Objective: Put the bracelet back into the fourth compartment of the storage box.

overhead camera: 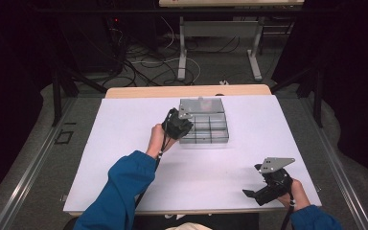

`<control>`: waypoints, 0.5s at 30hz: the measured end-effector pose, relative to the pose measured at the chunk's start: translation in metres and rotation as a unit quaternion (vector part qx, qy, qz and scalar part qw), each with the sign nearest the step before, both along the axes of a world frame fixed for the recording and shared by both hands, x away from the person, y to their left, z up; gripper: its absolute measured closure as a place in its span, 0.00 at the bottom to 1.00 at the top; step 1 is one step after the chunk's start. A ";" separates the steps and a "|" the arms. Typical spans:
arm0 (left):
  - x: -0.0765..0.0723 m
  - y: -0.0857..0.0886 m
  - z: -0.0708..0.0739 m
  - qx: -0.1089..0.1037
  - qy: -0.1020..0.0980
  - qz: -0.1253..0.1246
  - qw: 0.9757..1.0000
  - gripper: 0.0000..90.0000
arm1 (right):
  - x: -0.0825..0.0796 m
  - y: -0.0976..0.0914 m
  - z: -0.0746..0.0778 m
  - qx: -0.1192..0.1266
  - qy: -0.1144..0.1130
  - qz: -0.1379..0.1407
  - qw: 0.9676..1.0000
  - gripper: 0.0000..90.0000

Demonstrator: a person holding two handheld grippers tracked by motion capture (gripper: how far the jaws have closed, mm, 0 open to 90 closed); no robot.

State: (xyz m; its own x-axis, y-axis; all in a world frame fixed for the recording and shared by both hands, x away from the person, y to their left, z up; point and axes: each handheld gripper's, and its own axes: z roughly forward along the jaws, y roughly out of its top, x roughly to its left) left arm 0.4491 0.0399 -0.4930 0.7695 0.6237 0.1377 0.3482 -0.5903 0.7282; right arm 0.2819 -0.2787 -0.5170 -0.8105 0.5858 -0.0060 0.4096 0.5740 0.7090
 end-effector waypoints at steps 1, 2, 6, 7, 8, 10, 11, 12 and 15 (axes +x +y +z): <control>0.001 -0.001 -0.001 0.000 0.003 0.001 1.000 0.94 | 0.001 0.000 0.000 0.000 -0.001 0.003 1.000 0.01; 0.001 -0.001 -0.002 0.002 0.004 0.000 1.000 0.94 | 0.001 -0.001 0.000 0.000 -0.001 0.005 1.000 0.01; 0.004 -0.004 -0.008 0.009 0.012 0.001 1.000 0.94 | 0.000 0.000 0.000 0.000 0.001 0.000 1.000 0.01; 0.005 -0.004 -0.009 0.012 0.017 0.001 1.000 0.94 | 0.000 0.000 0.000 0.000 0.002 0.000 1.000 0.01; 0.006 -0.004 -0.010 0.014 0.020 0.000 1.000 0.94 | 0.001 0.000 0.000 -0.002 -0.001 0.004 1.000 0.01; 0.007 -0.005 -0.012 0.017 0.023 0.005 1.000 0.94 | 0.000 0.000 -0.001 -0.001 0.003 -0.001 1.000 0.01; 0.008 -0.004 -0.012 0.021 0.024 0.006 0.999 0.94 | 0.001 0.000 -0.001 -0.002 0.000 0.002 1.000 0.01; 0.009 -0.004 -0.013 0.021 0.027 0.008 0.999 0.94 | 0.001 0.000 -0.001 -0.003 0.000 0.004 1.000 0.01; 0.010 -0.004 -0.015 0.024 0.027 0.017 0.999 0.94 | 0.000 0.001 -0.001 -0.001 0.002 -0.002 1.000 0.01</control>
